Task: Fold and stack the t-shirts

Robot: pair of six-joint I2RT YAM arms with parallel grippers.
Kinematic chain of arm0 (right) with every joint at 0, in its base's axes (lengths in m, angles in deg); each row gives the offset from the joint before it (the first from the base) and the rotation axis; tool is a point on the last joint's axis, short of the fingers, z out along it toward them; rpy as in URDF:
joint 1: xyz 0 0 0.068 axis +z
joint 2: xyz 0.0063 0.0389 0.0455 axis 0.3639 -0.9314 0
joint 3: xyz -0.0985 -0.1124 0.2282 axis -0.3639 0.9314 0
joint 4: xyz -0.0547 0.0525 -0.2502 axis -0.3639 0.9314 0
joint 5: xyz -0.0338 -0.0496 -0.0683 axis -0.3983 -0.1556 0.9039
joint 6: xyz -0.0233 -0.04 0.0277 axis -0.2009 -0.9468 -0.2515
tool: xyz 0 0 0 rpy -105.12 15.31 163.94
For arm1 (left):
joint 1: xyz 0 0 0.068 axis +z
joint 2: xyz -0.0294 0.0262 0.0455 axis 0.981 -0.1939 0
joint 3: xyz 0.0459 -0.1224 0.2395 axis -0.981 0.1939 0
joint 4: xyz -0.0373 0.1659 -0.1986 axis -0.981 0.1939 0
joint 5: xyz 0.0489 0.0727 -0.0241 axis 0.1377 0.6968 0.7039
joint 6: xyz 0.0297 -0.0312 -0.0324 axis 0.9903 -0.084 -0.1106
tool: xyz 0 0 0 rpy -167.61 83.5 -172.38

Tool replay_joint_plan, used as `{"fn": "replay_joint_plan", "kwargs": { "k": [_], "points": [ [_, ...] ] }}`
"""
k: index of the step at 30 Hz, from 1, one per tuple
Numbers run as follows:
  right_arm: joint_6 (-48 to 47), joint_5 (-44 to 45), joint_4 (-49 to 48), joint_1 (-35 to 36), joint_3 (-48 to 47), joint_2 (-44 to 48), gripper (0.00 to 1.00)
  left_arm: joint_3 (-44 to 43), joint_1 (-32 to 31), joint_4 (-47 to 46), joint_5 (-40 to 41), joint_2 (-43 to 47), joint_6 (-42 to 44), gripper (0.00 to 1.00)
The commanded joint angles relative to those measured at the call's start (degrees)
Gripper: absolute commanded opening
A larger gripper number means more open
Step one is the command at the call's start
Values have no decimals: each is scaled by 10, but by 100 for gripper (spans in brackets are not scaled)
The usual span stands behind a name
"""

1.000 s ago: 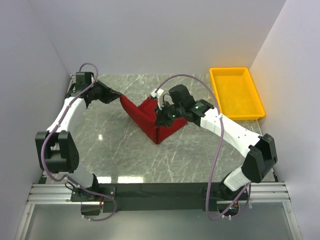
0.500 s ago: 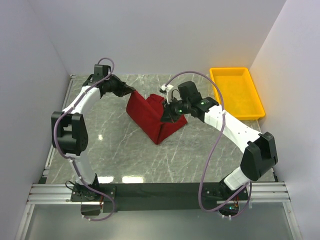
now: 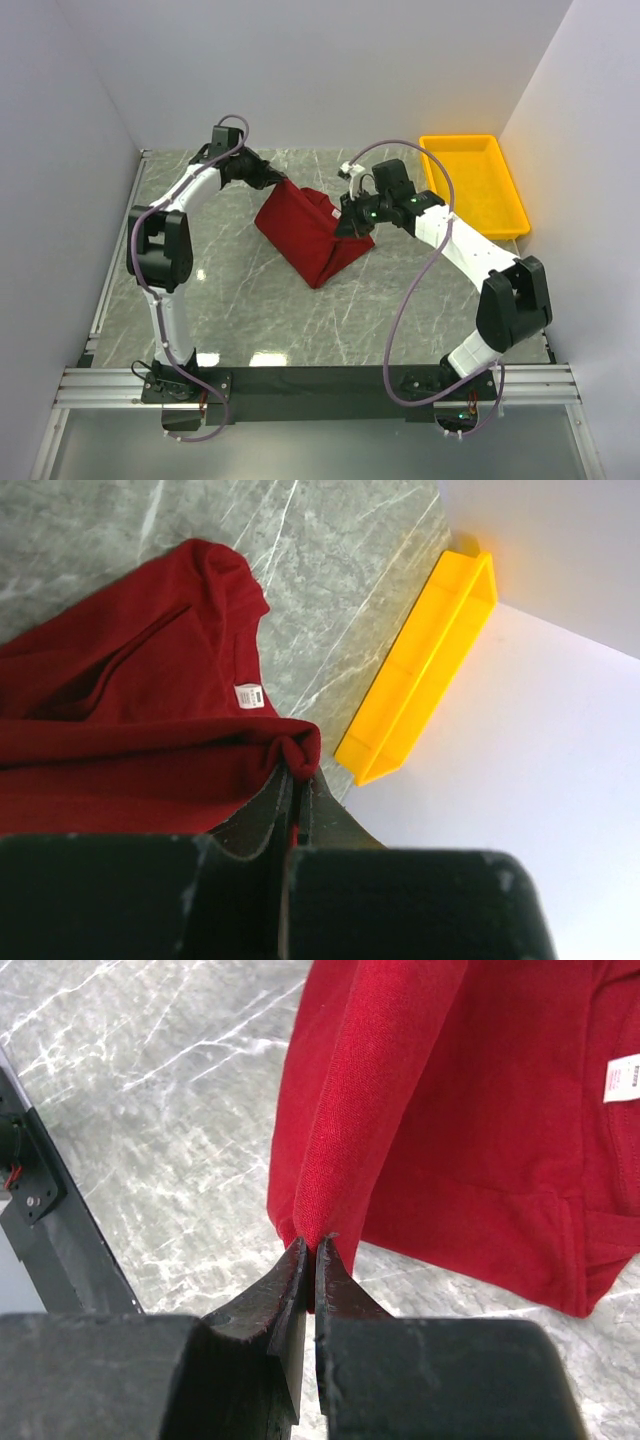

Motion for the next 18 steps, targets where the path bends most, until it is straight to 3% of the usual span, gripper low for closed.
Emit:
{"fn": "replay_joint_plan", "kwargs": {
  "k": [1,18],
  "points": [
    [7,-19,-29,-15,-1,-21,0,-44,-6,-23,8,-19,-12,0],
    [19,-51,-53,-64,4,-67,0,-98,-26,-51,-4,-104,-39,0]
  ]
}}
